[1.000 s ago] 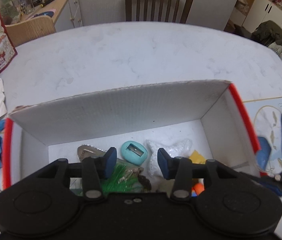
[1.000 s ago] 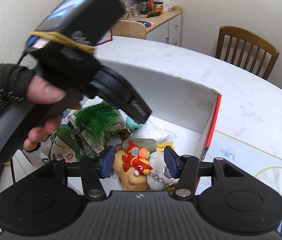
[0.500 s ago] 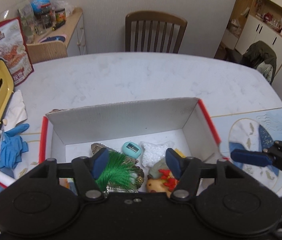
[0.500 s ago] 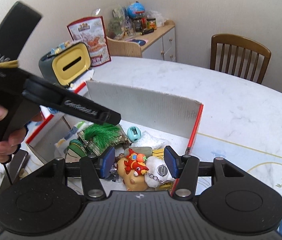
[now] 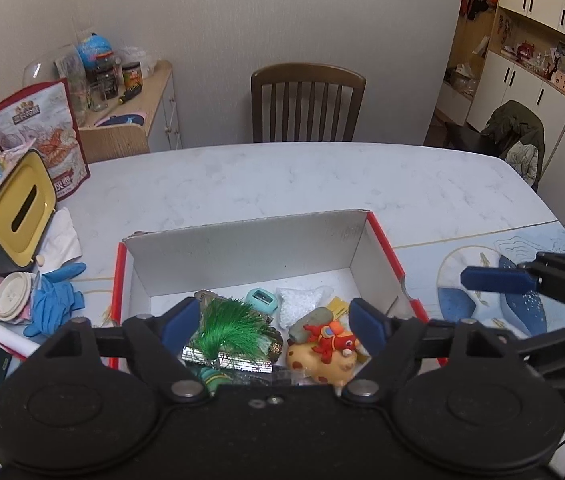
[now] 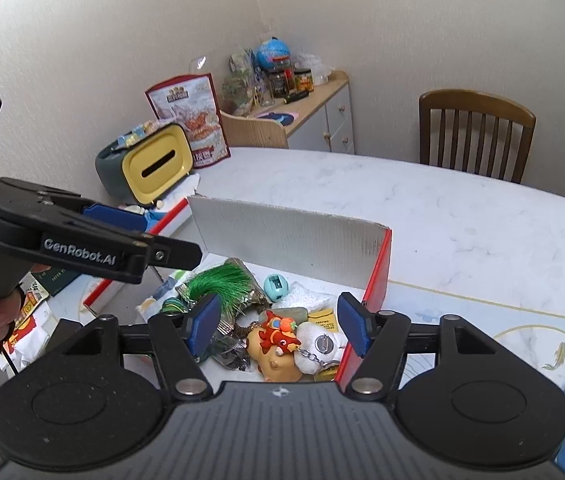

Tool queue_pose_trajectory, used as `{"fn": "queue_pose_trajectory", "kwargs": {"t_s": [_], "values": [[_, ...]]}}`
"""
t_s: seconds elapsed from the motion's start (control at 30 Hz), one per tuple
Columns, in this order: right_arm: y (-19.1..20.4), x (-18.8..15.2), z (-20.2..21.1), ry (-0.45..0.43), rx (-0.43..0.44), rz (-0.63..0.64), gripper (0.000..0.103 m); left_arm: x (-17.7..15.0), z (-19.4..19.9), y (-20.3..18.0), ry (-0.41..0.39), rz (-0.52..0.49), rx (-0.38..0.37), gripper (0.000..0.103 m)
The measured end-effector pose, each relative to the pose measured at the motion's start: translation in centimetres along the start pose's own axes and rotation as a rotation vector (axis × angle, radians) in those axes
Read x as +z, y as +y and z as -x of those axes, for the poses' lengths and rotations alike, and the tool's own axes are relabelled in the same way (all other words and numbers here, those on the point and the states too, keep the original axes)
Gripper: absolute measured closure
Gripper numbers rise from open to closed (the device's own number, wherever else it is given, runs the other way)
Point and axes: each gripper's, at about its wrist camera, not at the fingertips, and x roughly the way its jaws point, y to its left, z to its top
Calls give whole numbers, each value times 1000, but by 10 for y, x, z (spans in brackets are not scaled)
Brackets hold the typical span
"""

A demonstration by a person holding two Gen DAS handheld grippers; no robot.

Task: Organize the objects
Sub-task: 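Raise both open tools up out of the box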

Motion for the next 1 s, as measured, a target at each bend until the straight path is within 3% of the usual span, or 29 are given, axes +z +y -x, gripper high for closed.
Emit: {"fn": "queue_pose_trajectory", "kwargs": {"t_s": [0.53,0.73,1.0], "values": [[6,-14,32,-70,13,-14,24,-27,32,-6,-50,54,48,1],[8,-18,40,-88,1,-24,19,-33,33,-6,-27,103,78,1],[12,-21,45,-97,-7,-12,9,-42,36,-9,-18,136,64,1]]}}
